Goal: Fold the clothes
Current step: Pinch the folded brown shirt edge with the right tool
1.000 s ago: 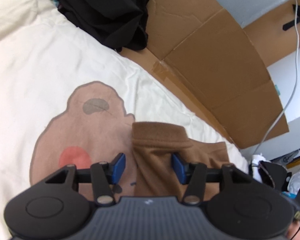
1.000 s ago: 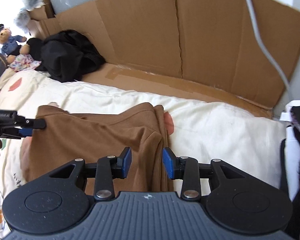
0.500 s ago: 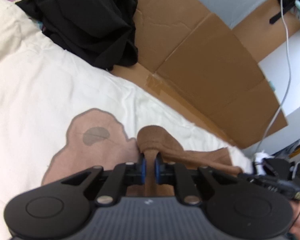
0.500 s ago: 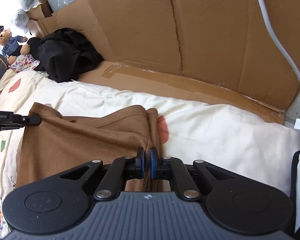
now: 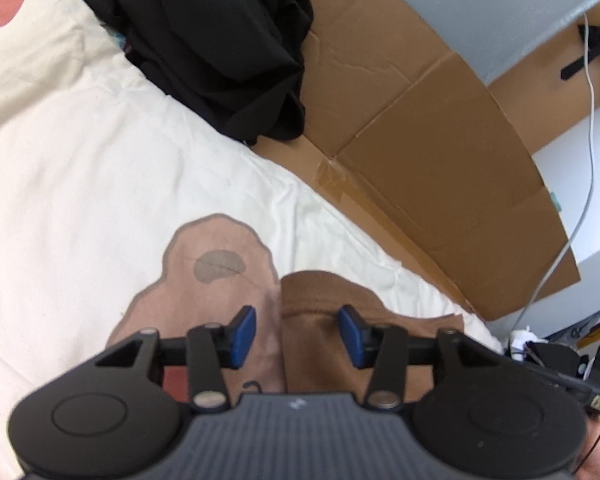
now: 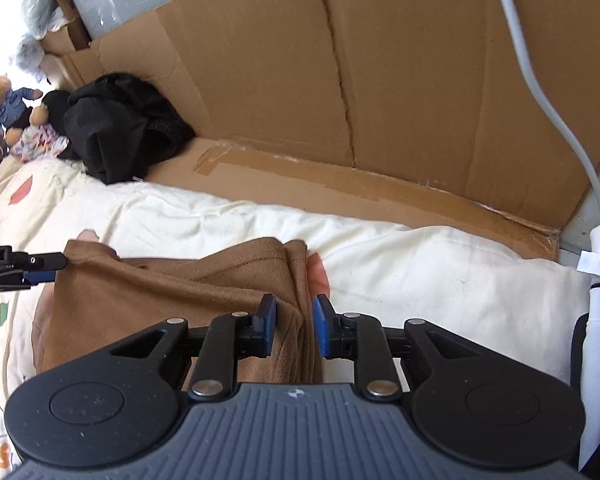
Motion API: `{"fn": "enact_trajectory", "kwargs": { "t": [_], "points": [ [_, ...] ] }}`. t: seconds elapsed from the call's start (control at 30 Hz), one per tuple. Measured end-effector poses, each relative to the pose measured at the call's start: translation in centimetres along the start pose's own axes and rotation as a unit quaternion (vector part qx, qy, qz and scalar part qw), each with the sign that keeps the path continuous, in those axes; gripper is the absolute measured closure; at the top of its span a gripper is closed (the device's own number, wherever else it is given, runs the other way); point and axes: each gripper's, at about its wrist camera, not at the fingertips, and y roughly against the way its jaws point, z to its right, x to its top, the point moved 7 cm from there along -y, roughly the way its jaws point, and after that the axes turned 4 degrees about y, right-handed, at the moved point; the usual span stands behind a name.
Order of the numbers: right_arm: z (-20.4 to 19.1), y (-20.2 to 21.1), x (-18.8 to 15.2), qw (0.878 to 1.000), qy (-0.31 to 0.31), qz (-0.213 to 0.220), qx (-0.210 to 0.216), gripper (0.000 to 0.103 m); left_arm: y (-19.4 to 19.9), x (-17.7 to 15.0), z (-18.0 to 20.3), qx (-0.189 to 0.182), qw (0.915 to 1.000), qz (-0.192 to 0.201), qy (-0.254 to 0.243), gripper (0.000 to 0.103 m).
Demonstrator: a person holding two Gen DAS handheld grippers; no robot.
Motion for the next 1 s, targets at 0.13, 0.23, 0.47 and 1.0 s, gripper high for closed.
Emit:
{"fn": "enact_trajectory", "kwargs": {
  "t": [0.13, 0.23, 0.47, 1.0],
  "points": [
    [-0.1, -0.8, -0.1, 1.0, 0.016, -0.012, 0.007, 0.096, -0.6, -0.2, 0.4, -0.005, 1.0, -0.001, -0.002, 0.057],
    [0.4, -0.9, 0.3, 1.0, 0.011, -0.004, 0.0, 0.097, -1.1, -0.4, 0.4, -0.003, 1.0, -0.002, 0.0, 0.058],
    [1.3, -2.9, 0.4, 1.0, -0.01, -0.024, -0.015, 0.095, -1.1, -1.2, -0.2, 0.008, 1.0, -0.006, 0.0, 0.059],
    [1.4, 5.6, -1.7, 0.999, -0.027, 0.018, 0.016, 0.062, 4.2, -6.4, -0.5, 0.007, 0.9989, -0.046, -0.006, 0.059]
  ]
}}
